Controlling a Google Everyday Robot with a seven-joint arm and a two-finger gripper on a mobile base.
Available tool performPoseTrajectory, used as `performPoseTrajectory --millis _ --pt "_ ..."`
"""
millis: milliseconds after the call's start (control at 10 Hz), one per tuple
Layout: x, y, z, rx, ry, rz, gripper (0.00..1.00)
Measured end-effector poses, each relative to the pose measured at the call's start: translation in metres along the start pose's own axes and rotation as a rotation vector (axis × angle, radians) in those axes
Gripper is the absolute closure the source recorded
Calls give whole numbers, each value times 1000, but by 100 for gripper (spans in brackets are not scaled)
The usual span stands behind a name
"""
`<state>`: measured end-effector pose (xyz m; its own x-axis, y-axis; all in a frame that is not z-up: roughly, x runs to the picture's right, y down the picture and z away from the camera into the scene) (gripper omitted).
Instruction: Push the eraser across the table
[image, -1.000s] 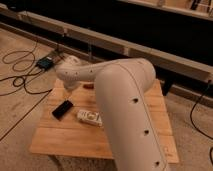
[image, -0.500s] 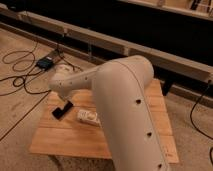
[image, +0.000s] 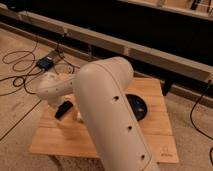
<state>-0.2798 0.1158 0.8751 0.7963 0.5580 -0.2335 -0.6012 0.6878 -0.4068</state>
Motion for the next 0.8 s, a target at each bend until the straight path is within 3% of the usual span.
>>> performPoseTrajectory --millis 300,800 --pt "-18 17 8 6 16 -10 20" --pt "-19 -7 8 73 26 7 20"
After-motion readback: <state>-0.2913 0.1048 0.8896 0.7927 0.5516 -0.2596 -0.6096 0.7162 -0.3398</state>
